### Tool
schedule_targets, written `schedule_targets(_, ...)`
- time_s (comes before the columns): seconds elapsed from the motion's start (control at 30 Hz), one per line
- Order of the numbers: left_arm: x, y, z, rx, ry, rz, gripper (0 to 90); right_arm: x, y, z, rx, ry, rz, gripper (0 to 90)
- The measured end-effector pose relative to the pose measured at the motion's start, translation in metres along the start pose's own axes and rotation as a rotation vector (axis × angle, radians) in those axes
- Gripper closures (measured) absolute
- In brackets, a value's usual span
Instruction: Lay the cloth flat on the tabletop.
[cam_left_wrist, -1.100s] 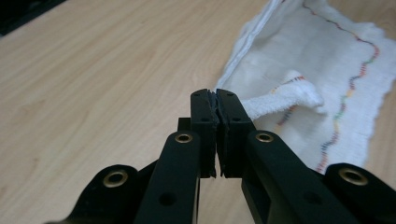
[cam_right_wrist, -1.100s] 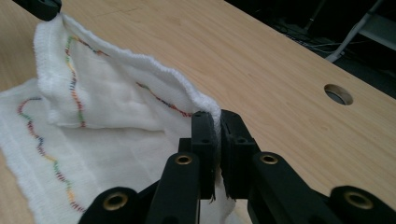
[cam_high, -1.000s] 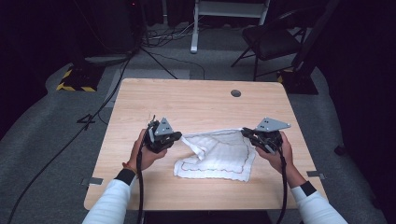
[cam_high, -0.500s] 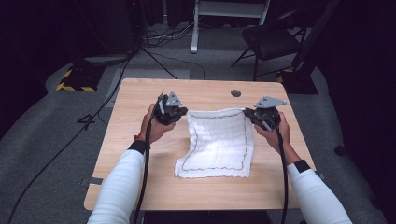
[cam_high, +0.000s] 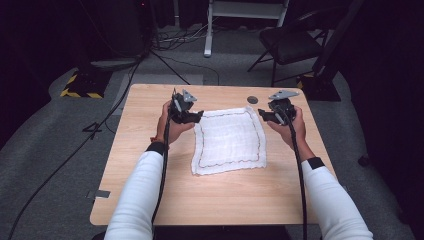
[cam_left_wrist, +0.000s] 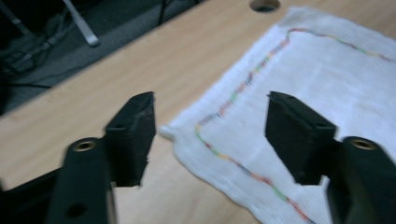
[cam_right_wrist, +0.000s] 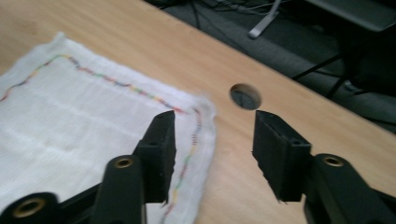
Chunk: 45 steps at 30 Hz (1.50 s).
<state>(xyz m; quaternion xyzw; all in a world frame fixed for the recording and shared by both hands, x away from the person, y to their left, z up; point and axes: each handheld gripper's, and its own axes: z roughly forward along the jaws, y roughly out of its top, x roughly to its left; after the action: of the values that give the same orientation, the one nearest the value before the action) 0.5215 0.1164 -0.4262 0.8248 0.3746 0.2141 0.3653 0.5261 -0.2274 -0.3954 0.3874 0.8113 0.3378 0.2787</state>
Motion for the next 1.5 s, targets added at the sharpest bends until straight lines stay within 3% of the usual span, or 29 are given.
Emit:
schedule_targets(0.1, -0.012, -0.02, 0.004, 0.034, -0.059, -0.007, 25.0, 0.01, -0.018, 0.008, 0.054, 0.034, -0.038, 39.6)
schedule_targets(0.17, -0.021, -0.033, 0.005, 0.07, -0.078, 0.027, 24.7, 0.018, -0.034, 0.013, 0.091, 0.055, -0.062, 37.0)
schedule_targets(0.2, -0.025, -0.04, 0.006, 0.086, -0.088, 0.033, 24.3, 0.025, -0.05, 0.016, 0.124, 0.085, -0.079, 34.8)
schedule_targets(0.23, -0.029, -0.046, 0.007, 0.097, -0.11, 0.036, 24.3, 0.025, -0.05, 0.016, 0.124, 0.085, -0.079, 34.8)
schedule_targets(0.3, -0.042, -0.064, 0.006, 0.139, -0.132, 0.074, 24.2, 0.031, -0.07, 0.017, 0.159, 0.118, -0.09, 31.6)
schedule_targets(0.5, -0.055, -0.082, -0.003, 0.153, -0.167, 0.091, 24.4, 0.033, -0.101, 0.008, 0.186, 0.17, -0.075, 30.4)
schedule_targets(0.67, -0.063, -0.091, -0.012, 0.164, -0.218, 0.107, 25.4, 0.034, -0.11, -0.003, 0.182, 0.17, -0.089, 30.3)
schedule_targets(0.77, -0.068, -0.096, -0.015, 0.163, -0.251, 0.095, 25.7, 0.034, -0.119, -0.012, 0.185, 0.199, -0.038, 32.2)
schedule_targets(0.93, -0.075, -0.103, -0.024, 0.155, -0.263, 0.111, 25.6, 0.038, -0.131, -0.028, 0.178, 0.2, -0.066, 32.2)
schedule_targets(1.03, -0.082, -0.108, -0.032, 0.152, -0.261, 0.142, 25.5, 0.042, -0.14, -0.039, 0.178, 0.217, -0.068, 32.2)
schedule_targets(1.17, -0.094, -0.116, -0.043, 0.153, -0.278, 0.154, 25.5, 0.049, -0.154, -0.058, 0.166, 0.235, -0.081, 31.4)
schedule_targets(1.37, -0.107, -0.131, -0.061, 0.15, -0.291, 0.156, 25.2, 0.053, -0.163, -0.069, 0.172, 0.258, -0.078, 29.6)
schedule_targets(1.5, -0.109, -0.136, -0.073, 0.153, -0.246, 0.192, 22.3, 0.058, -0.165, -0.077, 0.188, 0.263, -0.102, 31.0)
